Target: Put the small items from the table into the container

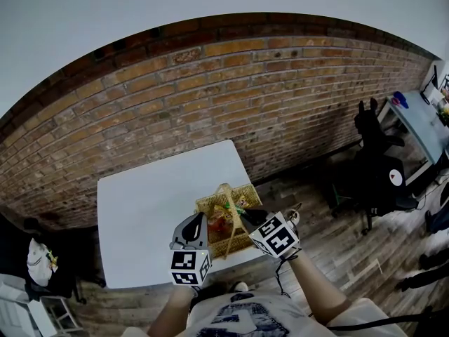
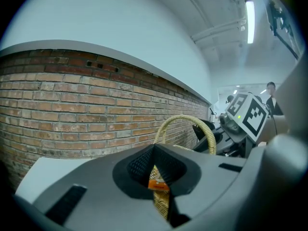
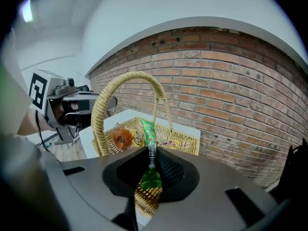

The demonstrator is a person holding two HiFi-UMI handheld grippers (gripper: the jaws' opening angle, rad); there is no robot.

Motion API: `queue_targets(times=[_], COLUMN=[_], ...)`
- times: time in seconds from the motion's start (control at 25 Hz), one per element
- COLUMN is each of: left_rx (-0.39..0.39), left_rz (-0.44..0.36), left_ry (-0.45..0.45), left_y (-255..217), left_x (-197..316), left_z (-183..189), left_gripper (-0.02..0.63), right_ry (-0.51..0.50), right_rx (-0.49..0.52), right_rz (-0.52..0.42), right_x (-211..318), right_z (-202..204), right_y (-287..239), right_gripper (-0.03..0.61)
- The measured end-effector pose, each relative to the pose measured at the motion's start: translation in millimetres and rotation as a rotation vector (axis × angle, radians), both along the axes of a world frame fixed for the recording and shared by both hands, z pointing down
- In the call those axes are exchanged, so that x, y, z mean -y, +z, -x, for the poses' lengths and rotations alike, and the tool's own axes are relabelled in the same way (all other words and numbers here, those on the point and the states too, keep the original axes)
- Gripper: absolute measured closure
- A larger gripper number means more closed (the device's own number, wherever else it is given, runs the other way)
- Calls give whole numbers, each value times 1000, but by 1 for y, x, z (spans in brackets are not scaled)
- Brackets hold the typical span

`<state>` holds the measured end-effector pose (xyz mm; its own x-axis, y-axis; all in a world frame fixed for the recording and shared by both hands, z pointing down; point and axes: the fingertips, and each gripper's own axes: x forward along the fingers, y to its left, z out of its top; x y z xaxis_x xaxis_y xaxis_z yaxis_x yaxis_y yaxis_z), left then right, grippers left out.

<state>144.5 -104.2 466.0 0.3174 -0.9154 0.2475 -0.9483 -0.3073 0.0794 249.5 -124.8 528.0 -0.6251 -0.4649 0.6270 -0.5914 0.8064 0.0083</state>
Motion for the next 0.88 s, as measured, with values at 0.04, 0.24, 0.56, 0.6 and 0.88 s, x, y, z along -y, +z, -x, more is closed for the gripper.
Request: queue_targets(times=[0.04, 0.24, 0.56, 0.6, 0.88], left_rx=[-1, -3, -2, -1, 4], left_rz=[0, 6, 11, 11, 11], left_ry=[0, 2, 5, 6, 20], left_y=[0, 2, 2, 2, 1], left_x=[0, 0, 1, 1, 1], left_z=[0, 0, -3, -3, -1], left_gripper=[565, 565, 565, 565, 565], right_ry=[1, -2, 5, 6, 47], right_rx=[5, 46, 108, 112, 140], right_rz=[1, 12, 41, 41, 38], right_x=[0, -2, -4, -5, -6], right_z=[0, 1, -2, -3, -13], right_y=[0, -4, -10, -11, -21], right_gripper=[512, 508, 477, 476, 474])
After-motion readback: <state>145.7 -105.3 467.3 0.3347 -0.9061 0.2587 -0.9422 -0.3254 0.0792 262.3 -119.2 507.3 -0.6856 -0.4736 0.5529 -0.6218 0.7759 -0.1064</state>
